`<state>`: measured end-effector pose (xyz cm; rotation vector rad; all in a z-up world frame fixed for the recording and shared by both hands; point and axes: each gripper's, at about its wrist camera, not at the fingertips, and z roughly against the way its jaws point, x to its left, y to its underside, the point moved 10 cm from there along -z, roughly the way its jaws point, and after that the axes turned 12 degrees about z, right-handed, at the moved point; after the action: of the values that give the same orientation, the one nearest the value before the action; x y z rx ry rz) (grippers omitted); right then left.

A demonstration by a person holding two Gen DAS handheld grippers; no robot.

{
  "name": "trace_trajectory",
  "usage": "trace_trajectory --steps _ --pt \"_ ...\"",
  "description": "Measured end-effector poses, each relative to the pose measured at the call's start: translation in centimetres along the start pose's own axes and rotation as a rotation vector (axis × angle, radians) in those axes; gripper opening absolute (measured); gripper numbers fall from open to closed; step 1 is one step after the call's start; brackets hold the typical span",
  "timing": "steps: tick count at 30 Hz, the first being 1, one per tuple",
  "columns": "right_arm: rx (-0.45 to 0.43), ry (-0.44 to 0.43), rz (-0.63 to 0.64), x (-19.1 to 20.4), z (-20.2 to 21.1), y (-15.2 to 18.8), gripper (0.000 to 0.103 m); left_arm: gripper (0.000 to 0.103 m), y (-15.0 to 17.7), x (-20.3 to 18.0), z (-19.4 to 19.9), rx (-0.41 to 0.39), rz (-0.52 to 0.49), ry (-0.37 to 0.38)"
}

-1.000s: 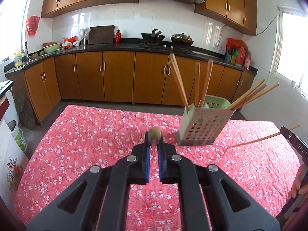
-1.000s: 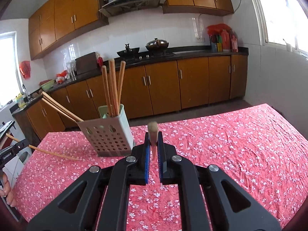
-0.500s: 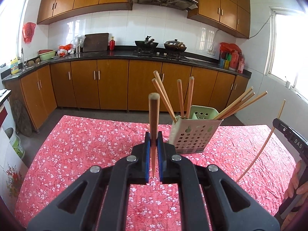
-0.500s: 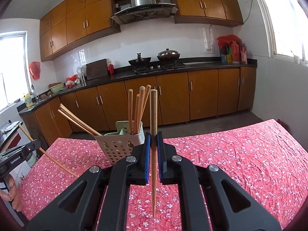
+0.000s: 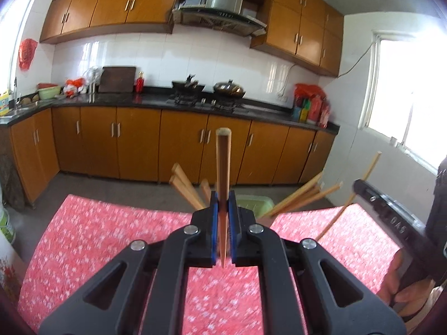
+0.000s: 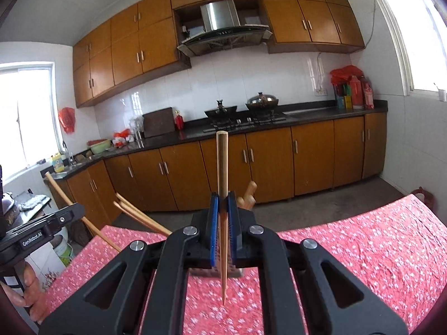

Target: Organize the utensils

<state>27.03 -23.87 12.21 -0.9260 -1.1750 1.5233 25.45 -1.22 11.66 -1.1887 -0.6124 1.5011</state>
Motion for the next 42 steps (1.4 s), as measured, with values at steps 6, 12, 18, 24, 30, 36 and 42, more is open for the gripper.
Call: trace_trajectory --steps 6,12,18,24,30,36,42 --pt "-0.067 -0.029 0.006 1.1 -0.9 -4.3 0.008 0.008 -4.1 -3.0 -0.5 -0.072 -0.009 0.032" --pt "-0.118 -0.001 0.013 0.8 -2.7 -7.2 0.008 0.008 -7.6 -4.4 -2.4 -0.133 -0.009 0.03" --pt "-0.189 0.039 0.016 0.3 -5.2 -7.4 0.008 0.008 -8.1 -3.3 -5.6 -0.146 0.026 0.015" --pt "-0.178 0.074 0.036 0.2 -7.4 -5.1 0.008 0.008 -6.4 -1.7 -9.0 -0.1 0.075 0.015" --pt "-0.105 0.055 0.013 -0.3 -8.7 -3.0 0.008 0.011 -4.7 -1.2 -10.4 -0.055 0.044 -0.022" --pt "-0.107 0.055 0.026 -0.5 -6.7 -3.7 0.008 0.023 -5.3 -0.7 -9.1 -0.074 0.05 -0.036" --pt "-0.094 0.046 -0.008 -1.4 -3.7 -3.8 0.032 0.035 -5.0 0.7 -5.4 -0.104 0.053 -0.057"
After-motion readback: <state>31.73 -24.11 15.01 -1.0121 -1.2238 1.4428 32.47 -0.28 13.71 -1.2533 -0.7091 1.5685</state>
